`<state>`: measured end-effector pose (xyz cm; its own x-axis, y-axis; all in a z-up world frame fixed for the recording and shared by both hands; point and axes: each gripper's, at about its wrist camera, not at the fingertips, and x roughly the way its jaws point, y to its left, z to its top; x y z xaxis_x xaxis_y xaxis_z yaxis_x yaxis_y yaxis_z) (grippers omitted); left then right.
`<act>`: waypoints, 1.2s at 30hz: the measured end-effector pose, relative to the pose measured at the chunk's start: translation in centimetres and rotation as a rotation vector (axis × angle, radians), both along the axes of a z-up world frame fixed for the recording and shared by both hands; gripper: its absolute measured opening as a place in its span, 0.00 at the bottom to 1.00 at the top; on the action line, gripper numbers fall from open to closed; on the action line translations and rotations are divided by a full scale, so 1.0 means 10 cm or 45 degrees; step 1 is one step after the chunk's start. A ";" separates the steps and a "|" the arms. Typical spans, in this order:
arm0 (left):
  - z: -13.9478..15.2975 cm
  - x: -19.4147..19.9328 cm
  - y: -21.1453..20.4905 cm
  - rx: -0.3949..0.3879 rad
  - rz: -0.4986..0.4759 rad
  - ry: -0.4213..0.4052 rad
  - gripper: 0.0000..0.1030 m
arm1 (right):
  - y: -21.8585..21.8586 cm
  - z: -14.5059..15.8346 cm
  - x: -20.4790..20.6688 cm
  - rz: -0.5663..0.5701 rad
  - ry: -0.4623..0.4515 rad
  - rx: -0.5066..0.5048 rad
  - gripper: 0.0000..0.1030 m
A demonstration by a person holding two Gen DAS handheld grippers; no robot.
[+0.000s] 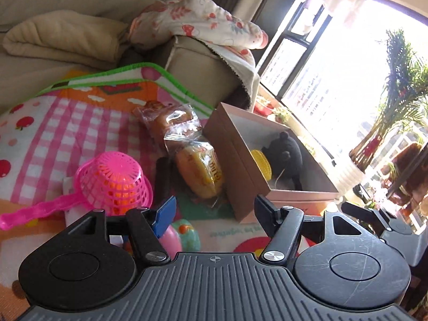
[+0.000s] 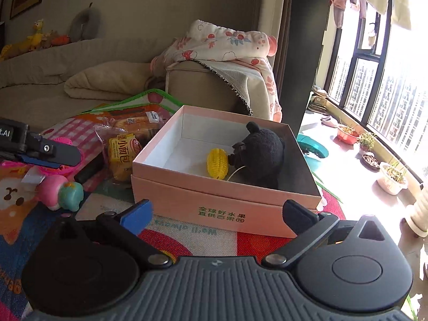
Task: Organize objects
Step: 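Lower the plush into the pink box with the left gripper while the right gripper drops the corn in, then grasp the pink pig toy with the left gripper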
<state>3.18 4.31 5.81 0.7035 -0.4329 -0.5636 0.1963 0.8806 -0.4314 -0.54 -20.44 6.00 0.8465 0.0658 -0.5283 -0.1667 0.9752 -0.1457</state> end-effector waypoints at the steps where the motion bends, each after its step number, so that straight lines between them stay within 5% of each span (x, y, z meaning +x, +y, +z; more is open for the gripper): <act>1: -0.01 0.05 -0.04 0.024 0.013 -0.006 0.68 | 0.01 -0.04 -0.07 -0.009 -0.022 -0.027 1.00; 6: -0.10 0.30 -0.23 0.325 0.031 -0.001 0.66 | 0.02 -0.20 -0.24 -0.005 -0.080 -0.109 1.00; 11: -0.10 0.37 -0.10 0.360 0.027 0.030 0.50 | -0.03 -0.24 -0.22 -0.015 -0.060 -0.058 1.00; 13: -0.01 0.22 -0.08 0.367 -0.115 -0.057 0.50 | -0.07 -0.25 -0.21 -0.024 -0.049 -0.034 1.00; 16: 0.03 -0.08 -0.13 0.523 -0.316 -0.150 0.54 | -0.09 -0.27 -0.21 -0.025 -0.039 -0.013 1.00; 20: -0.11 -0.26 -0.14 0.709 -0.368 -0.152 0.54 | -0.08 -0.29 -0.19 -0.021 -0.026 -0.009 1.00; 24: -0.20 -0.23 -0.12 0.663 -0.361 -0.080 0.53 | -0.08 -0.29 -0.20 -0.027 -0.027 -0.013 1.00; 28: -0.10 -0.40 -0.22 0.531 -0.558 -0.130 0.55 | -0.11 -0.29 -0.21 -0.047 -0.028 0.002 1.00; 31: -0.11 -0.42 -0.35 0.651 -0.492 -0.197 0.54 | -0.12 -0.30 -0.18 -0.058 -0.004 0.012 1.00; 36: -0.22 -0.23 -0.41 0.597 -0.396 -0.116 0.56 | -0.12 -0.31 -0.20 -0.066 -0.012 0.014 1.00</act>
